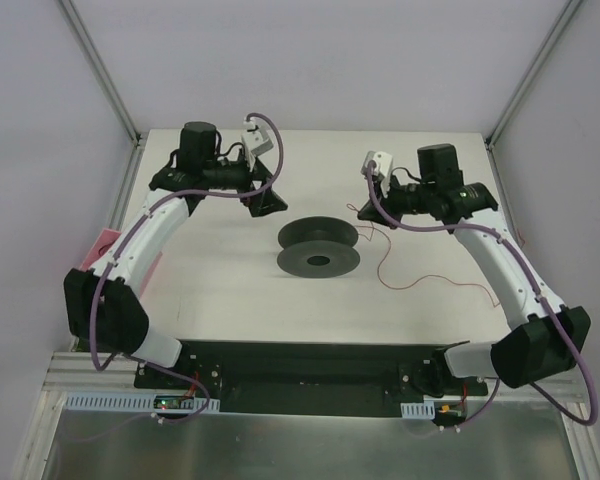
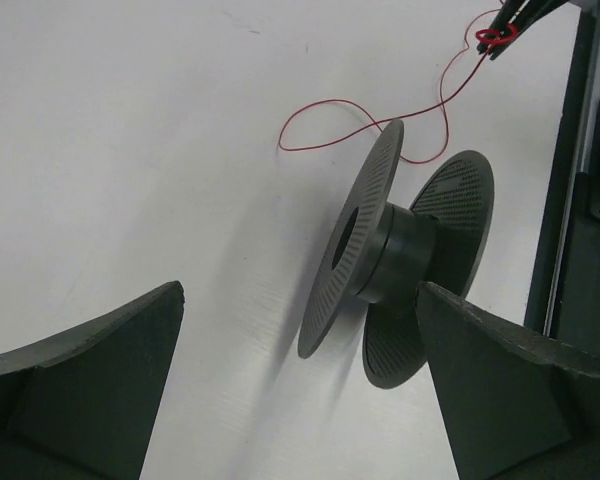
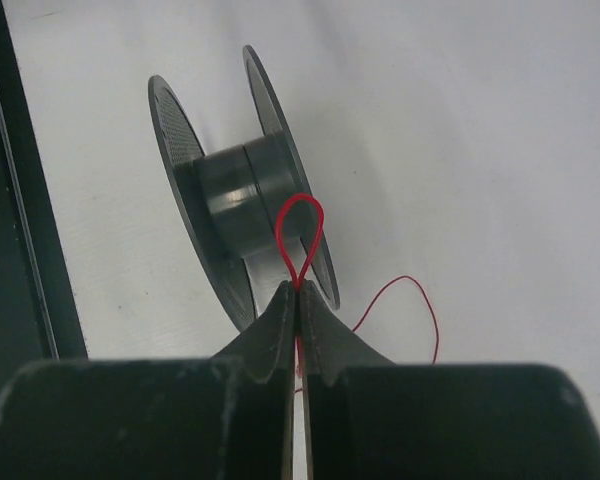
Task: Wrap the cables
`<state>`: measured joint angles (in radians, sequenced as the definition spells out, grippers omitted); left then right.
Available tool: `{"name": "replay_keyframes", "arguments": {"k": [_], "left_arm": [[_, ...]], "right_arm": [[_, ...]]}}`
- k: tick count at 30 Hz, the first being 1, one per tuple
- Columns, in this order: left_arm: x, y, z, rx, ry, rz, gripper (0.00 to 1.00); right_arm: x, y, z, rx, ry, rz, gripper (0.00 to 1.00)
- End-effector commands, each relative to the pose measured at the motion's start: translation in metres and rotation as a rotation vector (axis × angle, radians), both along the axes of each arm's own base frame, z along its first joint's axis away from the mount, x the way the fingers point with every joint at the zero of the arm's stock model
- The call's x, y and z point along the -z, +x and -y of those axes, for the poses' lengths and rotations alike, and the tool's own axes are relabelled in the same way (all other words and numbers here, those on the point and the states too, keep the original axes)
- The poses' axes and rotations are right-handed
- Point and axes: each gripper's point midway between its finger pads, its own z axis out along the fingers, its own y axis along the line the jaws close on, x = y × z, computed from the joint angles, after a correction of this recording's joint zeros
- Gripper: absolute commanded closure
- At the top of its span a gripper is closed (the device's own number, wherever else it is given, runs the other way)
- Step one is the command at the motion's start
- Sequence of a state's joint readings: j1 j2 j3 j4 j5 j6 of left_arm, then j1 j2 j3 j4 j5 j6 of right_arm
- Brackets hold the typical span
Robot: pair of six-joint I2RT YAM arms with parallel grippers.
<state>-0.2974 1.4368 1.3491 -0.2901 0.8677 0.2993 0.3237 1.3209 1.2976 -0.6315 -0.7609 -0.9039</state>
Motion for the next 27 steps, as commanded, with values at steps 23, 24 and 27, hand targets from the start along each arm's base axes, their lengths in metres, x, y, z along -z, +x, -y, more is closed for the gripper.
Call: {"name": "replay_keyframes", "arguments": {"k": [23, 24, 27], "left_arm": [[0.070, -0.042, 0.060, 0.479, -0.116, 0.144, 0.30], [0.072, -0.043, 0.061, 0.489, -0.117, 0.153, 0.32], [0.074, -0.045, 0.063, 0.502, -0.126, 0.177, 0.38]], "right_arm": [[0.058, 0.002, -0.085, -0.122, -0.054, -0.032, 0.99], [0.060, 0.005, -0.086, -0.116, -0.044, -0.026, 0.99], [0.065, 0.008, -0.091, -0.107, -0.019, -0.022, 0.99]]}}
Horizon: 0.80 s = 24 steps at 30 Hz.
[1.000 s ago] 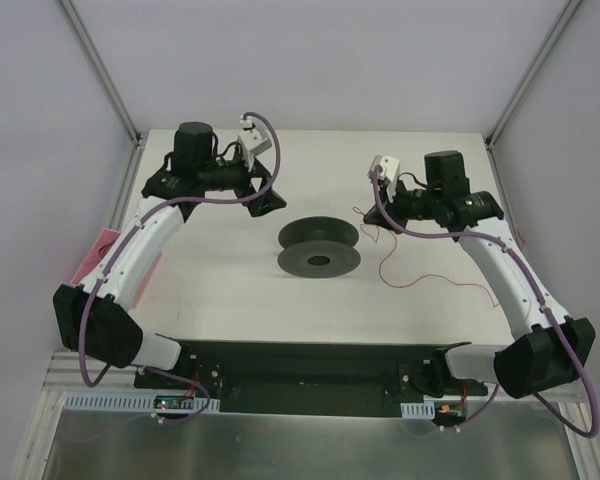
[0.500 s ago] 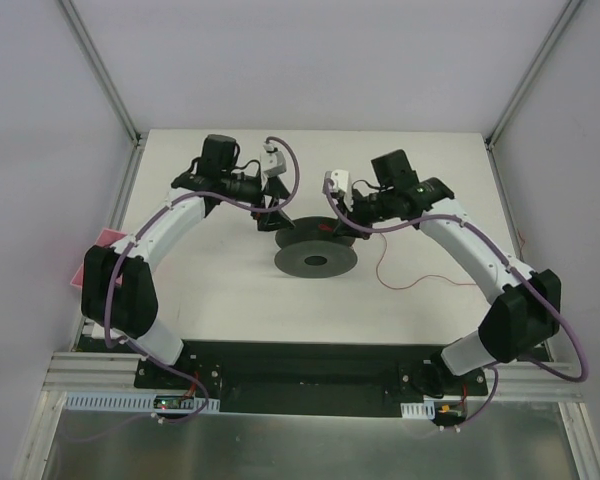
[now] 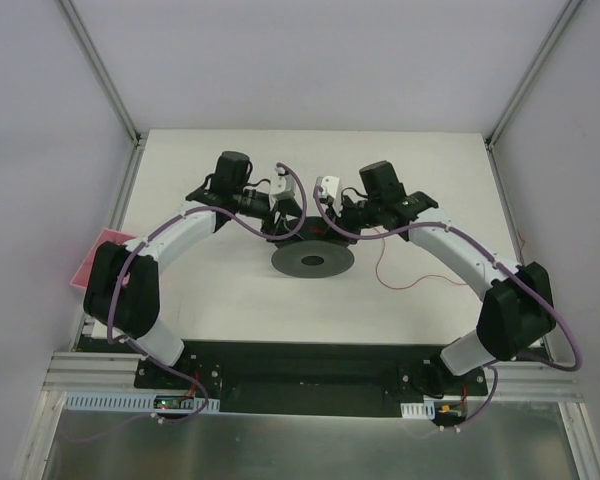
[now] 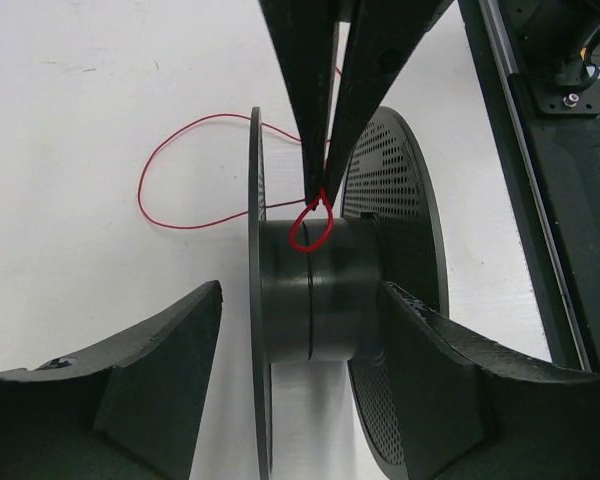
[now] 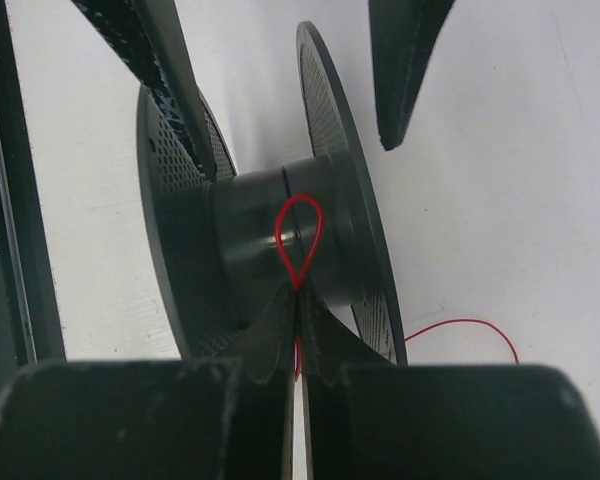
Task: Wrap the cables
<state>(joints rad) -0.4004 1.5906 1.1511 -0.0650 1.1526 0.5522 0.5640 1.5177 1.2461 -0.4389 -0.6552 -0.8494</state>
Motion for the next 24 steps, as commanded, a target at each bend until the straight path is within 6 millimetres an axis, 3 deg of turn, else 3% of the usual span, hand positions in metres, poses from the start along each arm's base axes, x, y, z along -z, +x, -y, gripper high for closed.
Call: {"name": "replay_keyframes", "arguments": {"k": [1, 6, 24], "left_arm": [[-0.007, -0.007, 0.009, 0.092, -0.074, 0.099, 0.40], [-0.006, -0.007, 0.013, 0.105, -0.091, 0.059, 0.53], [0.005, -0.011, 0.025, 0.113, -0.088, 0.084, 0.69]], "right_arm": [[-0.003, 0.014, -0.015, 0.034, 0.076, 0.038, 0.99], [-0.001, 0.016, -0.020, 0.028, 0.112, 0.053, 0.99], [-0.001, 0.024, -0.032, 0.058, 0.171, 0.029, 0.99]]}}
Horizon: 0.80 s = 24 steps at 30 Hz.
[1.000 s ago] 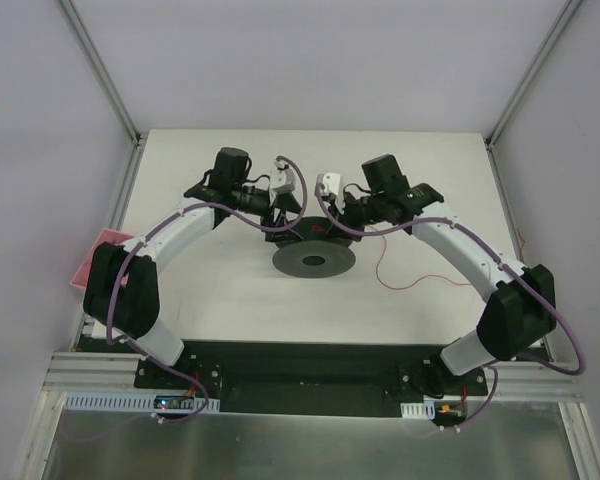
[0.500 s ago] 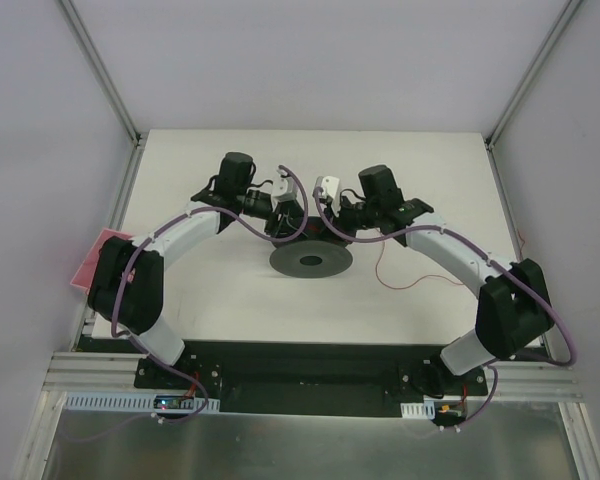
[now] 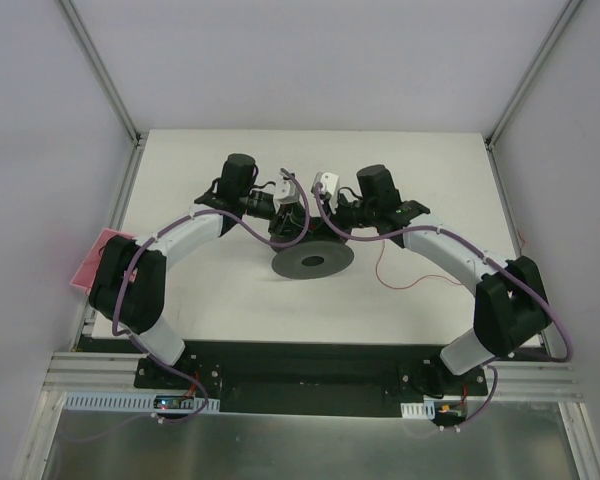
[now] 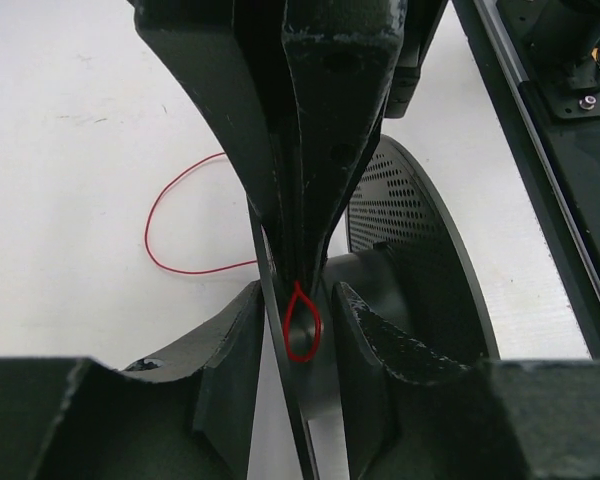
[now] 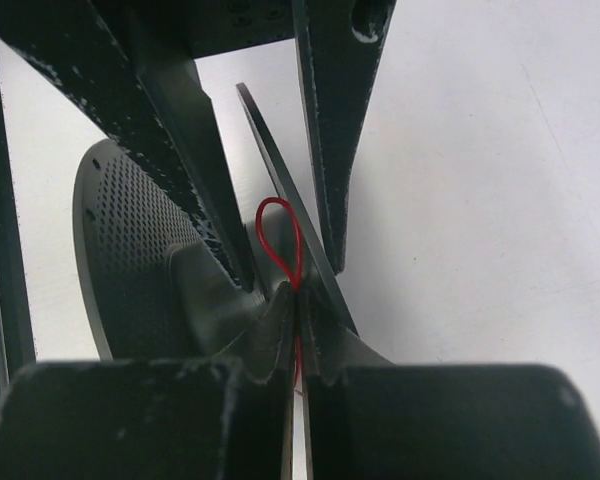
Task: Wrap the cables
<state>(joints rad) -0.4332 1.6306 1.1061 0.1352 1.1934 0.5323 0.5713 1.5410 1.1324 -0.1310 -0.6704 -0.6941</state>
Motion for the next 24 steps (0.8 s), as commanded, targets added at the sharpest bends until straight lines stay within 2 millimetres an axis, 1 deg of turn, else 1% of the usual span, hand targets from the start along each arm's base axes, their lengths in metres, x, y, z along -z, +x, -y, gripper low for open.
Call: {"name": "replay_keyframes", "arguments": {"k": [1, 5, 7, 9, 12, 15, 17, 21, 24], "left_arm": [[0.002, -0.012, 0.006, 0.050, -0.018, 0.012, 0.70], [0.001, -0.009, 0.008, 0.048, -0.018, 0.020, 0.77], [0.003, -0.009, 0.008, 0.051, -0.017, 0.022, 0.78], [0.004, -0.010, 0.008, 0.055, -0.017, 0.030, 0.76], [0.005, -0.011, 0.008, 0.059, -0.010, 0.034, 0.68], [0.009, -0.013, 0.007, 0.060, 0.001, 0.055, 0.67], [0.010, -0.011, 0.006, 0.052, 0.010, 0.081, 0.69], [0.012, -0.004, 0.007, 0.026, 0.030, 0.111, 0.81], [0.014, -0.002, 0.006, 0.012, 0.051, 0.167, 0.83]], "right_arm": [[-0.012, 0.006, -0.011, -0.004, 0.049, 0.023, 0.99], [-0.012, 0.009, -0.011, 0.005, 0.051, 0.022, 0.99], [-0.013, 0.010, -0.011, 0.012, 0.053, 0.023, 0.99], [-0.014, 0.012, -0.012, 0.021, 0.055, 0.024, 0.99], [-0.015, 0.013, -0.011, 0.027, 0.054, 0.027, 0.99], [-0.016, 0.013, -0.011, 0.031, 0.058, 0.024, 0.99], [-0.018, 0.014, -0.011, 0.033, 0.064, 0.024, 0.99], [-0.018, 0.014, -0.011, 0.039, 0.064, 0.024, 0.99], [-0.016, 0.015, -0.009, 0.047, 0.058, 0.023, 0.99]]}}
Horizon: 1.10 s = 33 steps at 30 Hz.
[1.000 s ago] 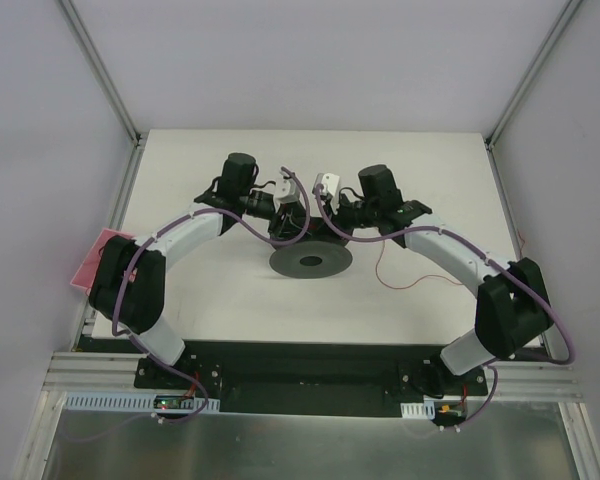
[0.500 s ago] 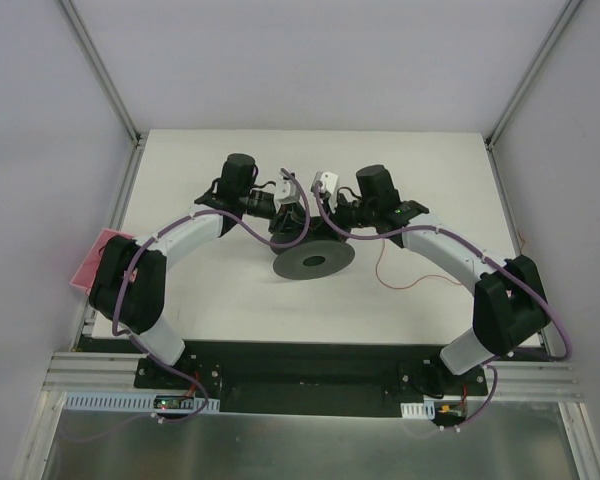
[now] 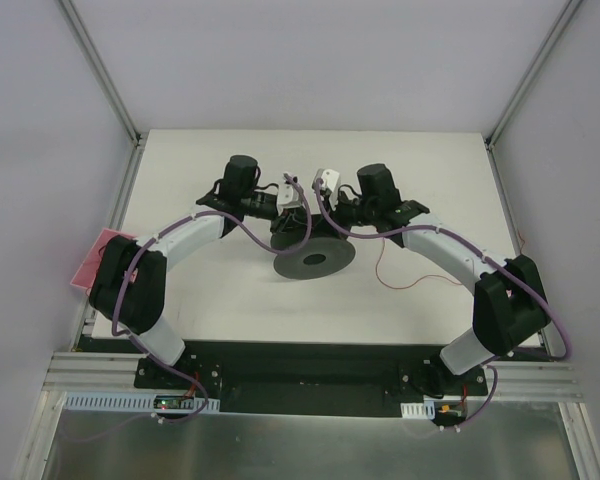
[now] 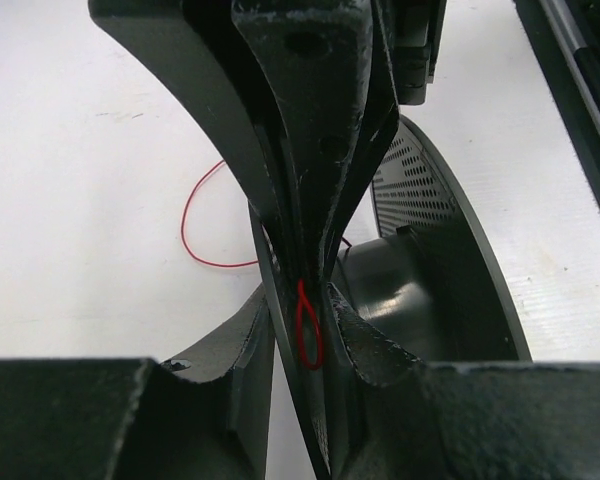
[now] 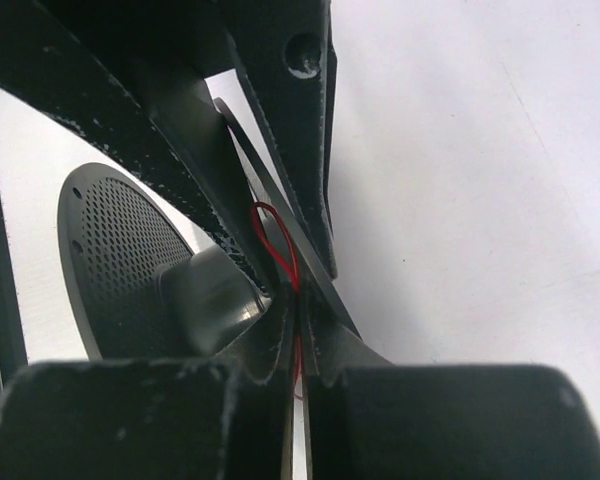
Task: Wrap the cables
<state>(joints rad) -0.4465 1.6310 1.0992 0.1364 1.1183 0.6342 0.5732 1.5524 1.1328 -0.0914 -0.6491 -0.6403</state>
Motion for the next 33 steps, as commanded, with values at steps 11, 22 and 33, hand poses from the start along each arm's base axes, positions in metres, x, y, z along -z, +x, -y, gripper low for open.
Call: {"name": "replay_keyframes", "arguments": {"k": [11, 22, 33], "left_arm": [[0.003, -0.016, -0.005, 0.037, 0.073, 0.150, 1.00], [-0.023, -0.013, -0.015, 0.019, -0.007, 0.068, 0.43], [-0.014, 0.011, -0.035, -0.261, -0.048, 0.010, 0.47]], "right_arm": [[-0.013, 0.010, -0.001, 0.035, 0.024, 0.050, 0.99], [-0.017, 0.001, -0.002, -0.006, 0.058, 0.068, 0.99], [-0.029, 0.002, -0.003, -0.048, 0.061, 0.129, 0.99]]}}
